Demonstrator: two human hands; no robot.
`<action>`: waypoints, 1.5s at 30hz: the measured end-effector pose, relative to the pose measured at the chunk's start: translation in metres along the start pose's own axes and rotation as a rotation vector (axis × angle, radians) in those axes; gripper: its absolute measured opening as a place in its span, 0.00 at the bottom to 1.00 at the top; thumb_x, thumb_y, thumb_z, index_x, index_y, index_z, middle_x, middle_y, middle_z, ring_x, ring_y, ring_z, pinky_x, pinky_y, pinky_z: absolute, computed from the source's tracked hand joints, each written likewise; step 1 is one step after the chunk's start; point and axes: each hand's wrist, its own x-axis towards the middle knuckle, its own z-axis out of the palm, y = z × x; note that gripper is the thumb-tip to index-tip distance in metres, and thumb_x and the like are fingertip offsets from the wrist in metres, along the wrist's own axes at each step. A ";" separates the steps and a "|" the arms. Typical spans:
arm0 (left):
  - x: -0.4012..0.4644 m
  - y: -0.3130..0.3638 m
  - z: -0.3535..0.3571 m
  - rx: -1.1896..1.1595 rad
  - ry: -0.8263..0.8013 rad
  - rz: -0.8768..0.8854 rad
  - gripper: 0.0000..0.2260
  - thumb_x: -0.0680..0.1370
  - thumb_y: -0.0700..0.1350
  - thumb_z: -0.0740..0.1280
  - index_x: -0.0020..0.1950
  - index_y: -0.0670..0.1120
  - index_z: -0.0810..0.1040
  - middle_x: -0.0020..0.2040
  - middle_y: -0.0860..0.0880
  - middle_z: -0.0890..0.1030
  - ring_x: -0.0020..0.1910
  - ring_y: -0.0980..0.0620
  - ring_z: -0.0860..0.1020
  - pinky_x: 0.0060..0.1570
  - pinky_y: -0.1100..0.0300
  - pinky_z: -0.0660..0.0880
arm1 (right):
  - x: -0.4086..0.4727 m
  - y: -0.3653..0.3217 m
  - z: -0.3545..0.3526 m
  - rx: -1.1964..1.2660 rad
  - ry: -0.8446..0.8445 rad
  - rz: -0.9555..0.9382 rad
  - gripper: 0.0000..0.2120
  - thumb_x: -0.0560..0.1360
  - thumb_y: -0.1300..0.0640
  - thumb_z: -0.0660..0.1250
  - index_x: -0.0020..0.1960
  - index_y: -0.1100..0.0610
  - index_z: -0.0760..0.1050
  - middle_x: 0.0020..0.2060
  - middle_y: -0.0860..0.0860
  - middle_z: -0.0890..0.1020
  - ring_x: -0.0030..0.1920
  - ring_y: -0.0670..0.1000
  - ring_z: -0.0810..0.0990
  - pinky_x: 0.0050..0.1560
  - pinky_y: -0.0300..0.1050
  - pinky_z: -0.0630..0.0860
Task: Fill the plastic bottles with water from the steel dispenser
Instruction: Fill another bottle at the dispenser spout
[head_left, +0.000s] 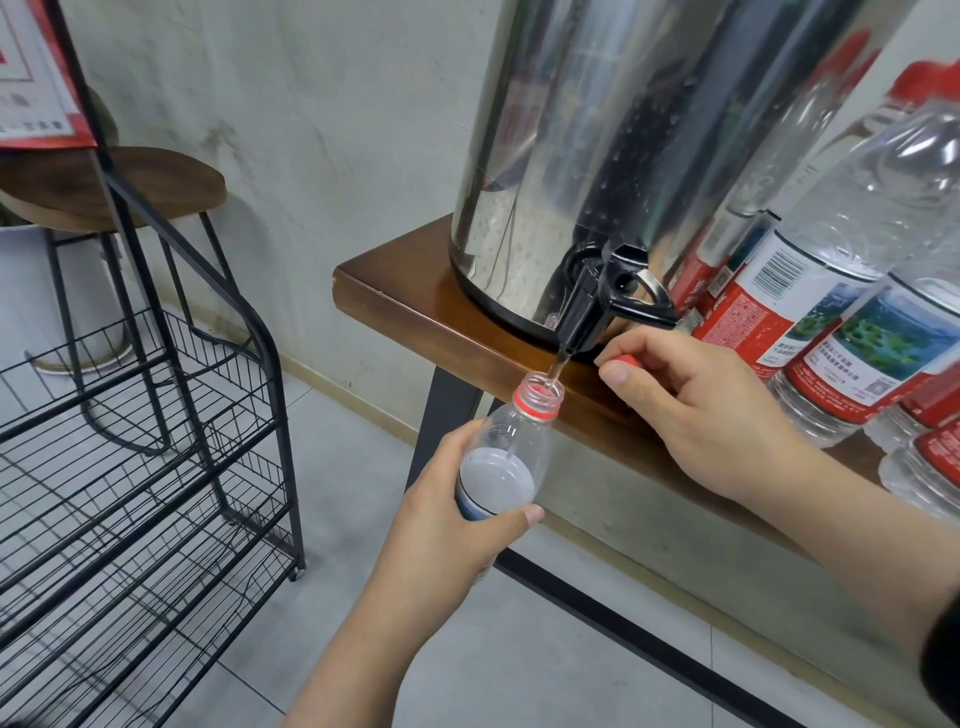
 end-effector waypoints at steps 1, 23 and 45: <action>0.000 0.000 0.000 -0.001 0.000 0.000 0.30 0.72 0.47 0.79 0.67 0.67 0.70 0.59 0.62 0.78 0.56 0.62 0.78 0.39 0.74 0.76 | 0.000 0.000 0.000 -0.004 -0.002 0.001 0.18 0.71 0.30 0.58 0.48 0.40 0.78 0.41 0.48 0.82 0.42 0.49 0.79 0.44 0.45 0.74; 0.001 -0.004 0.001 0.024 0.002 -0.009 0.31 0.72 0.47 0.79 0.69 0.65 0.69 0.60 0.60 0.79 0.58 0.57 0.79 0.41 0.76 0.75 | 0.001 0.003 0.000 -0.013 0.004 -0.007 0.17 0.72 0.31 0.58 0.48 0.39 0.77 0.40 0.47 0.82 0.41 0.48 0.80 0.44 0.46 0.75; 0.003 -0.007 0.001 0.041 -0.003 0.000 0.31 0.73 0.48 0.79 0.69 0.65 0.68 0.60 0.61 0.78 0.59 0.57 0.78 0.41 0.76 0.74 | 0.001 0.000 0.000 -0.006 0.001 0.005 0.18 0.71 0.30 0.58 0.48 0.40 0.77 0.40 0.48 0.82 0.40 0.49 0.79 0.43 0.46 0.74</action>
